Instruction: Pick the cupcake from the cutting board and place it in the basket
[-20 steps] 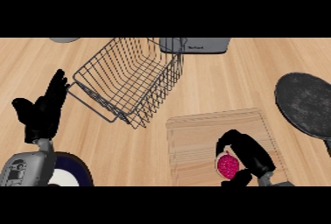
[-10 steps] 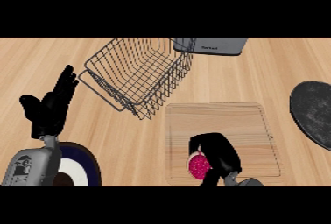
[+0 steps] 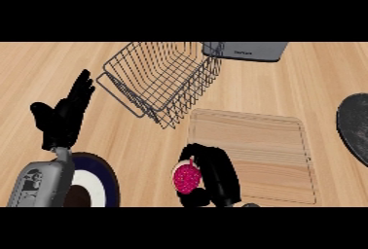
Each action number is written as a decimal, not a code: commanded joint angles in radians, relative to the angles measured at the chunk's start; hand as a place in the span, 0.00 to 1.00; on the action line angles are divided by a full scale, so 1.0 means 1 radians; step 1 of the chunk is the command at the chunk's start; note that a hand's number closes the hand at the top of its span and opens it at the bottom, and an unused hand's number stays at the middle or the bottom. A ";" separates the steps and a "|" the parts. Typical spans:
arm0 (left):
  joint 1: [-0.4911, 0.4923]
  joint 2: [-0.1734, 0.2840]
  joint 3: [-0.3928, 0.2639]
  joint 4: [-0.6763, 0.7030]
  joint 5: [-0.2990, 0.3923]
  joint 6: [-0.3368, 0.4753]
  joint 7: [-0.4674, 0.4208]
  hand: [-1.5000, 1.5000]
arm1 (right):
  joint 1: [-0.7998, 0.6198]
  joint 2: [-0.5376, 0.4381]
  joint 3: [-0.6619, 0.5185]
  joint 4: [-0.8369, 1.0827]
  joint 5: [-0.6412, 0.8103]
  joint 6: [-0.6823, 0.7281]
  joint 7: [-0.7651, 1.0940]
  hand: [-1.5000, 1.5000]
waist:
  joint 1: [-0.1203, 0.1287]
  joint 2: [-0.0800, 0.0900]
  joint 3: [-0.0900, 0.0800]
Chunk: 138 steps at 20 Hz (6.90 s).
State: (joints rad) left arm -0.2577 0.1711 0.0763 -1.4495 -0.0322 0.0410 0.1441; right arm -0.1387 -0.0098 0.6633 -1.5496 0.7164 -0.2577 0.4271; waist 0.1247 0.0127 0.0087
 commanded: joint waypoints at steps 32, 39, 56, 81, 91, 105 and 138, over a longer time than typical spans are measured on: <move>-0.081 -0.020 -0.038 0.067 -0.034 0.004 0.020 0.50 | -1.030 0.010 -0.064 0.479 0.141 -0.536 0.826 1.00 | 0.035 0.000 -0.019; -0.104 -0.017 -0.035 0.062 -0.017 -0.014 0.036 0.50 | -1.171 0.010 -0.038 0.695 0.101 -0.513 0.909 1.00 | 0.061 0.009 -0.018; -0.092 -0.013 -0.023 0.051 -0.023 -0.001 0.020 0.50 | -1.217 0.010 -0.014 0.921 -0.150 -0.673 0.835 1.00 | 0.046 0.018 -0.013; -0.075 -0.023 -0.024 0.050 -0.042 0.022 0.002 0.50 | -1.397 0.010 0.276 1.158 -0.194 -0.042 0.714 1.00 | 0.017 0.018 -0.014; -0.082 -0.001 -0.004 0.017 -0.024 0.011 0.053 0.50 | -1.328 0.010 0.296 1.162 -0.267 -0.019 0.658 1.00 | -0.004 0.014 -0.012; -0.062 0.004 0.007 0.024 -0.014 -0.002 0.034 0.50 | -1.307 0.010 0.328 1.229 -0.280 0.014 0.647 1.00 | 0.010 0.018 -0.012; -0.058 0.014 0.025 0.035 -0.007 -0.011 0.026 0.50 | -1.275 0.009 0.248 1.174 -0.377 -0.227 0.732 0.00 | -0.011 0.014 -0.010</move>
State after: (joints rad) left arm -0.3027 0.1761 0.0915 -1.4259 -0.0496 0.0408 0.1640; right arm -1.4033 -0.0150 0.9265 -0.3533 0.3343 -0.3077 1.0482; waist 0.1118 0.0189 -0.0040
